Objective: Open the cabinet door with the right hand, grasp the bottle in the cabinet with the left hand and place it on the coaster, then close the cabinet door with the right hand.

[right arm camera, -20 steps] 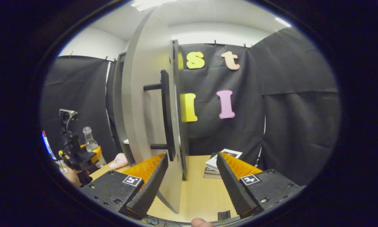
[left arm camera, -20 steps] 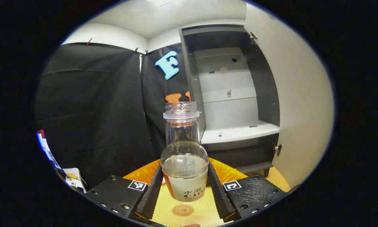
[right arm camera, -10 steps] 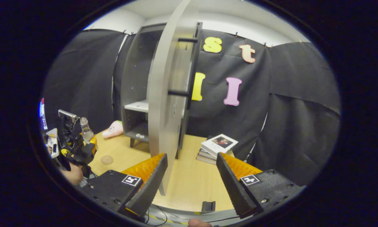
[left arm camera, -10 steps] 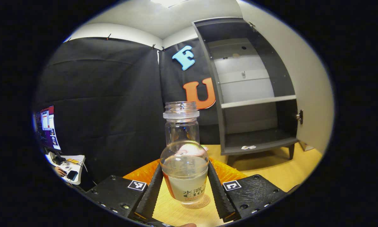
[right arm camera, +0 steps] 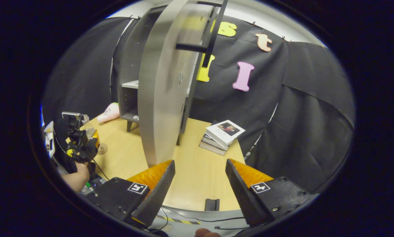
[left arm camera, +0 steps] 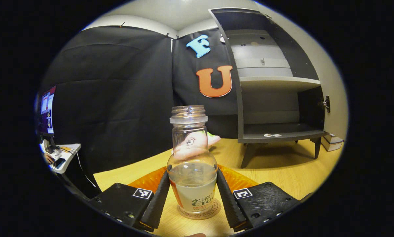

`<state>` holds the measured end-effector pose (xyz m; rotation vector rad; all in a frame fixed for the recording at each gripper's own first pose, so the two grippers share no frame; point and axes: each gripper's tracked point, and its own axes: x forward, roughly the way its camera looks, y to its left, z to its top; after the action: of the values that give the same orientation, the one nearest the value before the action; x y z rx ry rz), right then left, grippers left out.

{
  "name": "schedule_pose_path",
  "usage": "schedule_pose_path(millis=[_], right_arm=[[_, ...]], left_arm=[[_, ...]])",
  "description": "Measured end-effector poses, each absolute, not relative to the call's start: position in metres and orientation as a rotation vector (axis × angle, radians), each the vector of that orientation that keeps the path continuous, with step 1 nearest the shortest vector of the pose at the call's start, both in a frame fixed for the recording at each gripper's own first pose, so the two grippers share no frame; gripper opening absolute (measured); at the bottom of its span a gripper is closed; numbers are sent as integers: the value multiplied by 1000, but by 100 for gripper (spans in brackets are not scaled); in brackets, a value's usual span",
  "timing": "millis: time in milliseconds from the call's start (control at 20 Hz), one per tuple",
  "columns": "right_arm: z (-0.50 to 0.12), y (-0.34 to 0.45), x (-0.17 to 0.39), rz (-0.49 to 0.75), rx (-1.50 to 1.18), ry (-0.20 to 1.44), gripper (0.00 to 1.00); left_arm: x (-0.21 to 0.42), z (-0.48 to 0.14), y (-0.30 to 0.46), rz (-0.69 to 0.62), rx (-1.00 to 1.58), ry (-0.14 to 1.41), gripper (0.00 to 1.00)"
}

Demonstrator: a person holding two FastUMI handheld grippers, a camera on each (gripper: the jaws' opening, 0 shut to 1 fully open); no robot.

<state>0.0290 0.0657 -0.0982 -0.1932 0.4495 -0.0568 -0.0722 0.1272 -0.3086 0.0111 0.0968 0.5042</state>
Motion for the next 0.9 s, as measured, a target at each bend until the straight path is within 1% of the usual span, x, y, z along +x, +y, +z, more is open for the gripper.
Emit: schedule_pose_path(millis=[50,100,150,200,400,450,550,600,650,700,750,800,900], right_arm=[[-102,65,30,-69,-175,468,96],[-104,65,33,-78,-158,478,99],[-104,64,35,-88,-151,484,99],[-105,62,38,-98,-156,492,99],[-104,61,42,-108,-187,496,99],[-105,60,40,-113,-194,498,95],[-103,59,40,-120,-202,499,95],[-102,60,39,-121,-196,498,99],[-104,60,38,-123,-188,499,96],[-103,61,38,-125,-179,498,99],[-106,60,37,-126,-170,496,99],[-106,61,35,-123,-165,495,99],[-107,64,32,-104,-159,498,99]], left_arm=[[-68,-315,128,503,-8,108,74],[-65,-319,130,505,-13,116,64],[-63,-323,133,508,-13,128,75],[-62,-328,134,509,-15,148,74],[-59,-326,132,483,-20,127,75],[-59,-330,130,471,-26,133,75],[-63,-336,131,478,-47,151,78],[-64,-336,131,484,-60,145,84],[-66,-336,130,476,-75,136,89],[-67,-336,128,453,-95,128,83],[-69,-336,124,424,-119,115,94],[-72,-333,125,405,-126,100,94],[-82,-332,132,403,-107,119,98]])
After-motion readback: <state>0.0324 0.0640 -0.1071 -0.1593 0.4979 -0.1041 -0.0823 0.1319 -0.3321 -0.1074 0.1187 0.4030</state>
